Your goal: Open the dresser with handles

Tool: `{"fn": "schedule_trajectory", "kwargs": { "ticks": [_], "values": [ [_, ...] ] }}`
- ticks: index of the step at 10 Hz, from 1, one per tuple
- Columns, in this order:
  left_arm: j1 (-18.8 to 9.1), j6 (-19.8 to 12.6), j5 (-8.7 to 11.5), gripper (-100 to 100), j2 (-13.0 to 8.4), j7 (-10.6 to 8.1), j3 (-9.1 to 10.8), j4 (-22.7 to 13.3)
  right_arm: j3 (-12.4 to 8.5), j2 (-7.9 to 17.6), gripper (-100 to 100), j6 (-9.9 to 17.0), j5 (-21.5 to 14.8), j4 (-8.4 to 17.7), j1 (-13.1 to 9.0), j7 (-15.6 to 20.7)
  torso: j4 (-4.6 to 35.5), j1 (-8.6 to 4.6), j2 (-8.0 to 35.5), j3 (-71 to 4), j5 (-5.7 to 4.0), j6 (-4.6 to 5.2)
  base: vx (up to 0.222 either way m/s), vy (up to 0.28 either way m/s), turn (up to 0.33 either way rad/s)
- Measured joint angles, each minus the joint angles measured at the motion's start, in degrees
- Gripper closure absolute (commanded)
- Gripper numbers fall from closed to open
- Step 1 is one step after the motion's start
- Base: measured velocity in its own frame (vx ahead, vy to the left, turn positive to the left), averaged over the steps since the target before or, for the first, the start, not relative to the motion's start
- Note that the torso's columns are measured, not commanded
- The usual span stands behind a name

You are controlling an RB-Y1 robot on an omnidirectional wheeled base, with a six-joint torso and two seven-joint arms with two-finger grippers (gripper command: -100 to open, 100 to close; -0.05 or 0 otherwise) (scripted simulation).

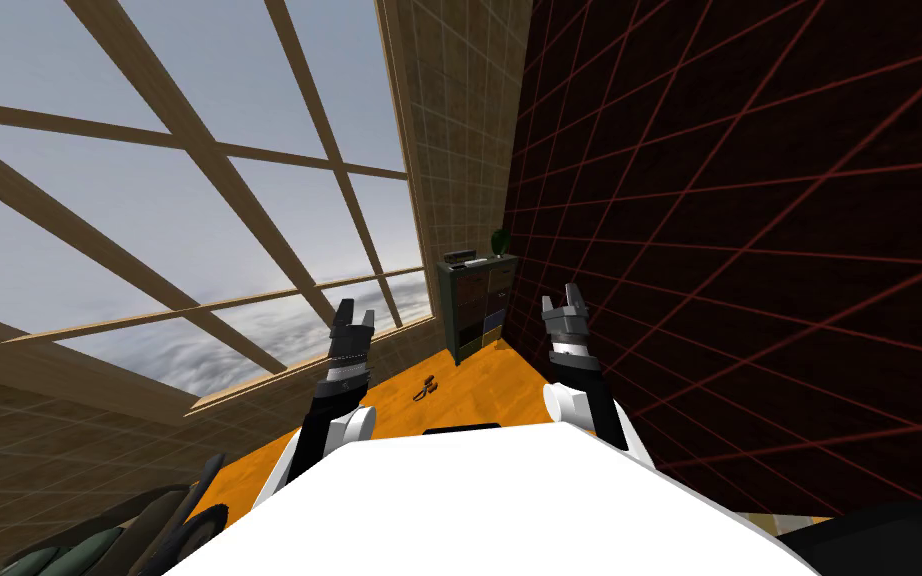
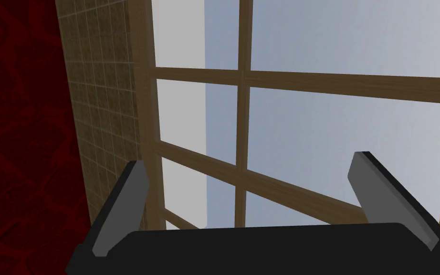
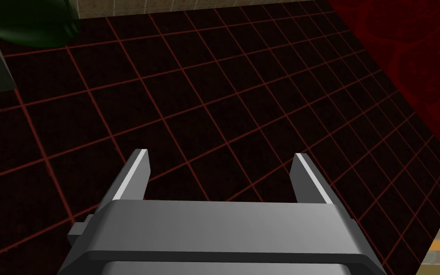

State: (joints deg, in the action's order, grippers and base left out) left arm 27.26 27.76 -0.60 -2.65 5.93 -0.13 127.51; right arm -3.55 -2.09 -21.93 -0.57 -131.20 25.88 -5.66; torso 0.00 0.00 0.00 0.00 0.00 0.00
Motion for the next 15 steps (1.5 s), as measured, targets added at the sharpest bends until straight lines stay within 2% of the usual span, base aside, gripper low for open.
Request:
{"fn": "schedule_trajectory", "kwargs": {
  "ticks": [2,9,10,12,15],
  "values": [
    [0.0,0.0,0.0,0,0.0,0.0,0.0,0.0,0.0,0.0,0,0.0,0.0,0.0,0.0,0.0,6.0,0.0,6.0,-12.0,0.0,0.0,0.0,0.0,0.0],
    [0.0,0.0,0.0,0,0.0,0.0,0.0,0.0,0.0,0.0,0,0.0,0.0,0.0,0.0,0.0,35.4,0.0,35.4,-70.7,0.0,0.0,0.0,0.0,0.0],
    [0.0,0.0,0.0,0,0.0,0.0,0.0,0.0,0.0,0.0,-100,0.0,0.0,0.0,0.0,0.0,39.6,0.0,39.6,-79.2,0.0,0.0,0.015,0.003,0.01],
    [0.0,0.0,0.0,0,0.0,0.0,0.0,0.0,-0.1,3.1,-100,0.1,-0.9,0.3,-0.2,0.5,42.0,0.01,42.0,-84.3,0.0,0.0,0.021,0.008,0.014],
    [0.0,0.0,0.0,0,0.0,0.0,0.0,0.0,-0.3,7.5,-100,0.5,-4.0,0.6,-0.5,2.1,42.3,0.02,42.2,-84.6,0.01,0.0,0.05,0.02,0.024]
  ]
}}
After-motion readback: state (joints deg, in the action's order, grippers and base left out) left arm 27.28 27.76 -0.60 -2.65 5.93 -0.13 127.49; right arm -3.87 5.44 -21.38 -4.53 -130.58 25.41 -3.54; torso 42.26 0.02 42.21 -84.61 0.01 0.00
